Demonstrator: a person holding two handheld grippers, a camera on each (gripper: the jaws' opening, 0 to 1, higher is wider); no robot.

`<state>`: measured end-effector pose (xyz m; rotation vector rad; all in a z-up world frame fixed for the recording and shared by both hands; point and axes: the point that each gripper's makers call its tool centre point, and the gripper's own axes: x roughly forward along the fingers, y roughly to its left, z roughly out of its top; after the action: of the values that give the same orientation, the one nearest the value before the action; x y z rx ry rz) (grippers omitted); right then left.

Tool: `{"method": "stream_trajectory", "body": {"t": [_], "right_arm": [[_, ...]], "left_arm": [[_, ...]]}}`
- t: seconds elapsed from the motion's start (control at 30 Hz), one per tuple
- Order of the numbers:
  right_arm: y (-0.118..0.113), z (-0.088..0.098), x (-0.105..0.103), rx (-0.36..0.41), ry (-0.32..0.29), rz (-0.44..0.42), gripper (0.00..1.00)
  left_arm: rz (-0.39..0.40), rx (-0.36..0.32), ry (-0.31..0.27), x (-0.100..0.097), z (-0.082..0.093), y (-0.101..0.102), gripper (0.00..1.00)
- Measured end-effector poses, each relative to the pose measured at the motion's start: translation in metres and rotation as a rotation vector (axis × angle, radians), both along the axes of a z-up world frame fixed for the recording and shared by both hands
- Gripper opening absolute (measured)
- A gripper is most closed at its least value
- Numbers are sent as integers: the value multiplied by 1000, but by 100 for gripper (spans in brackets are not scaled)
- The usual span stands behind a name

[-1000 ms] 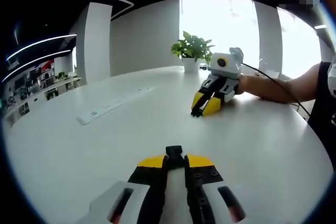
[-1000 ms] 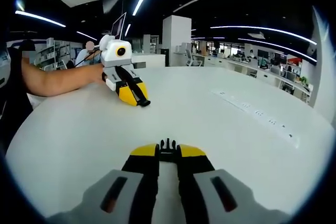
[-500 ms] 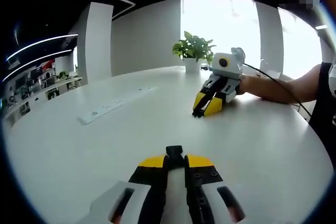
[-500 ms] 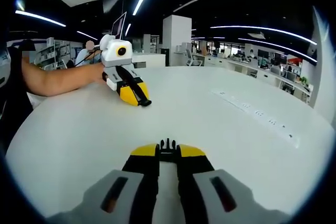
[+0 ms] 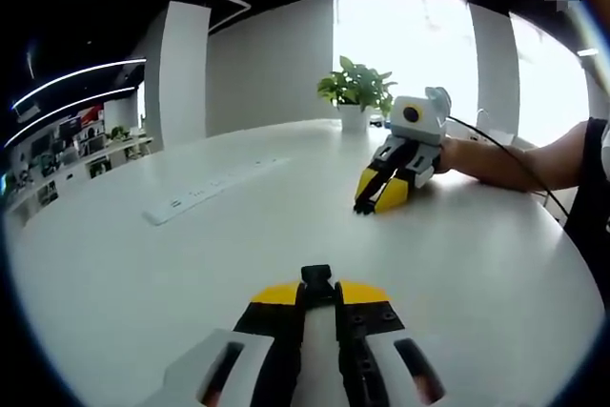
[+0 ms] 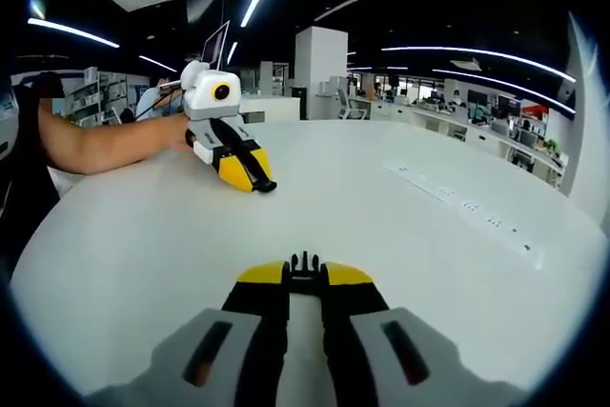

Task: Snap the two parts of the plastic buckle together until the buckle closes and remains connected.

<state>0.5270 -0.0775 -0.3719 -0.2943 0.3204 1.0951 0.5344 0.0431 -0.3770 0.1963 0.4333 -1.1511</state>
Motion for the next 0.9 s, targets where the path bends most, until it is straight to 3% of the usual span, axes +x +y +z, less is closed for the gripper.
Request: {"method": "stream_trajectory", "body": {"t": [0.47, 0.57, 0.9], "right_arm": [[0, 15, 4, 17, -20, -11, 11], [2, 20, 3, 27, -25, -13, 11], [1, 21, 4, 19, -28, -18, 11]], "left_arm": [[6, -38, 17, -3, 17, 1, 11], [43, -21, -7, 3, 19, 6, 11], [39, -29, -10, 1, 26, 3, 11]]}}
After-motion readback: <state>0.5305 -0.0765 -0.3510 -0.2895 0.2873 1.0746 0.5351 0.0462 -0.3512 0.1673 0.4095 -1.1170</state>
